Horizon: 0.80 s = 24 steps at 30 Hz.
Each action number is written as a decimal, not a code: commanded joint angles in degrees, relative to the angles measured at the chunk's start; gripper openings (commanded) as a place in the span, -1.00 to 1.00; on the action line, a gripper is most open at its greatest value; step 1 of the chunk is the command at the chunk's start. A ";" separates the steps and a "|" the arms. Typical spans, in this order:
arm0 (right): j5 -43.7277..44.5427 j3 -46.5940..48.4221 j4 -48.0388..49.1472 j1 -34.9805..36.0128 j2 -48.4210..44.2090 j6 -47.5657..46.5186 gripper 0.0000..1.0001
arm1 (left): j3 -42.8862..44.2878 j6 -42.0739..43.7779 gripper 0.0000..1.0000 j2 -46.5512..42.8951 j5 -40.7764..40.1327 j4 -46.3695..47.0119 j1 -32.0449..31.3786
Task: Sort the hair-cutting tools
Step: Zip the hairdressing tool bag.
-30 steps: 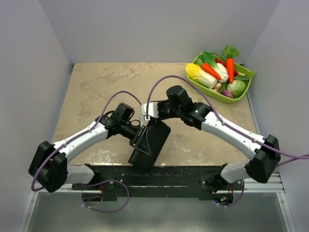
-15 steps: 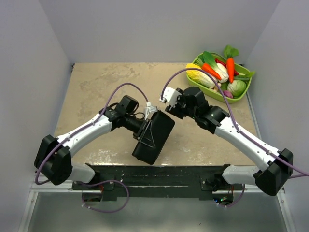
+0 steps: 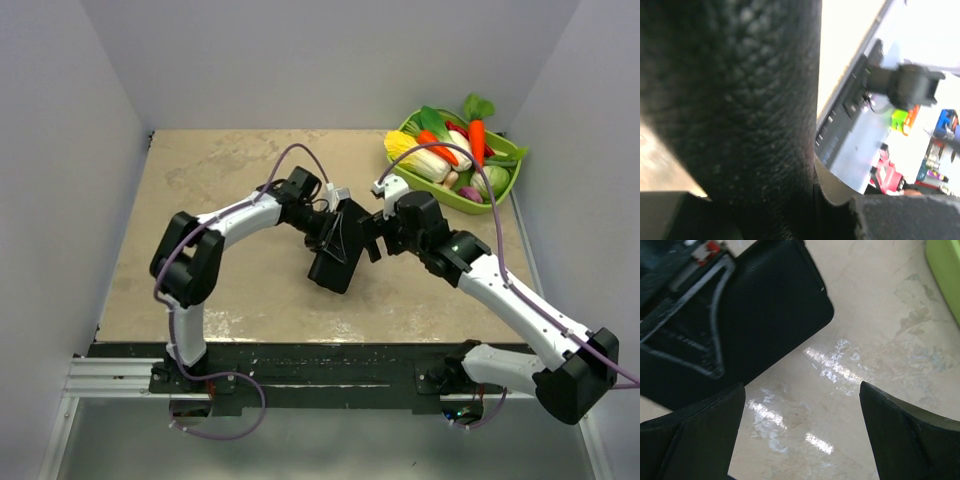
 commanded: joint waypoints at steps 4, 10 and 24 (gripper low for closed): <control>1.19 -1.82 -1.88 0.11 -5.77 8.30 0.96 | 12.90 -1.35 -1.00 8.16 -3.84 2.11 0.78; -0.21 -1.20 -4.09 0.11 -4.98 8.30 0.96 | 14.93 -0.74 -0.58 11.07 -6.93 1.05 1.21; 1.28 -1.64 -3.82 0.02 -4.37 9.53 0.96 | 15.38 3.57 0.18 7.74 -16.59 -6.32 4.12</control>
